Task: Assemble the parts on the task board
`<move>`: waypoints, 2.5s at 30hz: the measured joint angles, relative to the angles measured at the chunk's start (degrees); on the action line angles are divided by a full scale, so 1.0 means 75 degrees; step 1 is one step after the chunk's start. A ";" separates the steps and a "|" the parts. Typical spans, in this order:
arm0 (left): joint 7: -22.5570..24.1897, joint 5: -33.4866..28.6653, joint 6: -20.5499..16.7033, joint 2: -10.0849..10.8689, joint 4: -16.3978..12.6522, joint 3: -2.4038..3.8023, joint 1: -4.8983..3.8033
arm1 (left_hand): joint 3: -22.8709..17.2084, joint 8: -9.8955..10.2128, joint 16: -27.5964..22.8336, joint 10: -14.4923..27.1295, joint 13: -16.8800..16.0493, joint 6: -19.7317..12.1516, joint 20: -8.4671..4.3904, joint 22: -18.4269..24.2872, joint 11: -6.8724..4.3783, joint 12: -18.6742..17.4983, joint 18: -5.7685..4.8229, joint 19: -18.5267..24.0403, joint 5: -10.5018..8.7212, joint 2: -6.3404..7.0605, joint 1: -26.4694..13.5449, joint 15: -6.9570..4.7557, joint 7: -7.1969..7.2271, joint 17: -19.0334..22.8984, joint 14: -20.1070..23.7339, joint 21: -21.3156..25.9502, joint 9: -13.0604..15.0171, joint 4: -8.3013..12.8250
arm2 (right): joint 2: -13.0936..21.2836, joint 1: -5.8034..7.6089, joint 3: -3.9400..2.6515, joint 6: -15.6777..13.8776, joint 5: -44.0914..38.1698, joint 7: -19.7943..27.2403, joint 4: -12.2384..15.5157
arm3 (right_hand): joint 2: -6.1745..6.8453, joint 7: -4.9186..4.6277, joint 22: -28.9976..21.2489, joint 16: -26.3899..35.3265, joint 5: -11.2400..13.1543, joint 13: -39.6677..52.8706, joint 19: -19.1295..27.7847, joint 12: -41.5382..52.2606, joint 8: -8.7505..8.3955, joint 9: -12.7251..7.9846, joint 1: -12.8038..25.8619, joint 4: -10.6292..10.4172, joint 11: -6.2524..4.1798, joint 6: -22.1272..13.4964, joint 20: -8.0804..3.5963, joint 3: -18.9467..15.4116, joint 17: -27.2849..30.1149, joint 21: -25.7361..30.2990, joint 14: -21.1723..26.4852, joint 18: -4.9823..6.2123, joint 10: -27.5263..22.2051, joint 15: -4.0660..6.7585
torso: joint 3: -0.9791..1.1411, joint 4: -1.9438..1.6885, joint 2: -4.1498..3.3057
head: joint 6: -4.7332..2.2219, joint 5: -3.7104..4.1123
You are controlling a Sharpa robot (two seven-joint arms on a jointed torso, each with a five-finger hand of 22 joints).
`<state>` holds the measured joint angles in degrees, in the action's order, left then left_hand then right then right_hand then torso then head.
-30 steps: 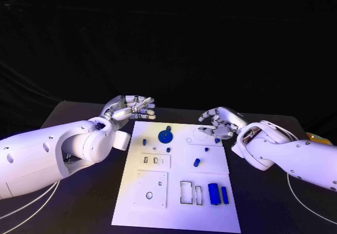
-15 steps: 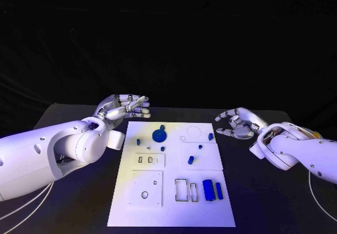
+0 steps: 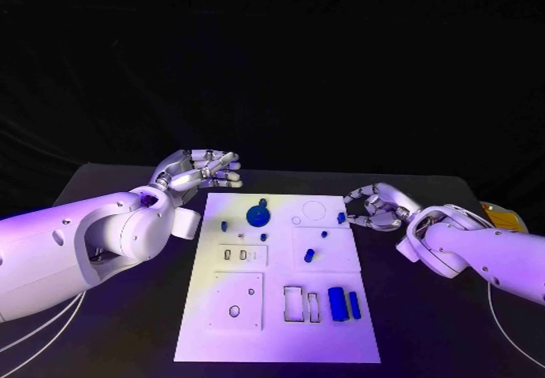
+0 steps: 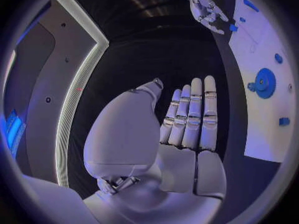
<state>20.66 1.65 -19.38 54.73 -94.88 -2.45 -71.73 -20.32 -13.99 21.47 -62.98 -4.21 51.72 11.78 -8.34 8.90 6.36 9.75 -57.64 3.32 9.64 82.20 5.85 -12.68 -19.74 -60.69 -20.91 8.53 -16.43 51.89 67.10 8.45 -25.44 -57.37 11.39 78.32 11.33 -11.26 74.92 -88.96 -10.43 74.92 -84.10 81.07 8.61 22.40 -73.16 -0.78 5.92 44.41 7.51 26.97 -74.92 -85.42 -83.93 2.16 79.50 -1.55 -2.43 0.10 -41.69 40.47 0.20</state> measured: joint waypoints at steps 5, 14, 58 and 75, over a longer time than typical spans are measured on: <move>0.0002 0.0000 0.0005 0.0006 0.0003 0.0000 0.0001 | 0.0000 0.0000 0.0000 -0.0028 0.0000 0.0000 0.0000 0.0006 -0.0028 0.0000 0.0000 0.0000 0.0000 0.0000 0.0000 0.0000 0.0000 0.0000 0.0000 0.0000 0.0000 0.0000 | -0.0105 -0.0081 0.0000 0.0032 0.0000 -0.0076 -0.0118 | 0.0035 0.0000 0.0000 0.0000 0.0000 0.0000 0.0000 0.0000 0.0000 0.0000 -0.0042 0.0034 0.0031 0.0000 0.0000 0.0029 0.0000 0.0000 0.0000 0.0000 0.0031 0.0000 | -0.0007 -0.0015 -0.0007 | 0.0031 0.0004; 0.0004 0.0000 0.0006 0.0034 -0.0004 0.0000 0.0002 | 0.0000 0.0000 0.0000 -0.0028 0.0001 0.0000 0.0000 0.0006 -0.0028 0.0000 0.0000 0.0000 0.0000 0.0000 0.0000 0.0000 0.0000 0.0001 0.0000 0.0000 0.0000 0.0000 | -0.0190 -0.0164 0.0006 0.0093 -0.0030 -0.0188 -0.0162 | 0.0008 -0.0013 -0.0001 0.0000 0.0000 -0.0001 0.0027 0.0051 0.0001 0.0013 -0.0069 0.0097 0.0067 0.0099 0.0026 0.0053 0.0001 -0.0040 -0.0025 0.0000 0.0067 -0.0025 | -0.0001 -0.0015 -0.0018 | 0.0067 -0.0024; -0.0029 0.0002 0.0006 0.0038 -0.0009 0.0000 0.0002 | 0.0000 0.0000 0.0000 -0.0028 0.0003 0.0000 0.0000 0.0005 -0.0027 0.0000 0.0000 0.0000 0.0000 0.0000 0.0000 0.0000 -0.0001 -0.0022 -0.0001 0.0000 -0.0002 0.0000 | -0.0399 -0.0190 0.0009 -0.0127 -0.0058 -0.0308 -0.0240 | -0.0571 0.0358 0.0002 -0.0030 0.0551 0.0004 -0.0002 0.0537 0.0625 0.0105 0.0146 0.0232 -0.0253 0.1424 -0.0116 0.0610 0.0002 -0.0368 -0.0009 -0.0120 0.0605 0.0159 | 0.0003 -0.0021 -0.0005 | 0.0158 -0.0073; -0.0041 0.0003 0.0006 0.0039 0.0018 0.0000 0.0002 | 0.0000 0.0000 0.0000 -0.0028 0.0004 0.0000 0.0000 0.0005 -0.0027 0.0000 0.0000 0.0000 0.0000 0.0000 0.0000 0.0000 -0.0001 -0.0020 -0.0001 0.0000 -0.0003 0.0000 | -0.0161 0.0024 0.0011 -0.0841 -0.0221 -0.0425 0.0565 | -0.0741 0.0345 0.0001 -0.0030 0.0607 0.0003 0.0017 0.0562 0.0745 0.0107 0.0216 0.0258 -0.0317 0.1436 -0.0188 0.0647 0.0002 -0.0434 -0.0001 -0.0121 0.0613 0.0254 | 0.0004 -0.0011 0.0018 | 0.0193 -0.0110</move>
<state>20.35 1.67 -19.33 55.02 -94.75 -2.45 -71.72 -20.32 -13.98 21.47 -63.19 -4.18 51.72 11.78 -8.30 8.70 6.36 9.75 -57.64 3.32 9.64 82.20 5.86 -12.68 -19.89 -60.70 -20.91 8.51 -16.43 50.68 67.28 8.54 -31.75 -59.02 8.21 82.56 5.77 -8.67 74.93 -89.19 -5.88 74.94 -83.97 85.28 14.20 23.20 -71.54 1.15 3.54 55.18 6.10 31.82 -74.90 -88.68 -83.94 1.26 84.10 0.35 -2.41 0.02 -41.56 41.92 -0.63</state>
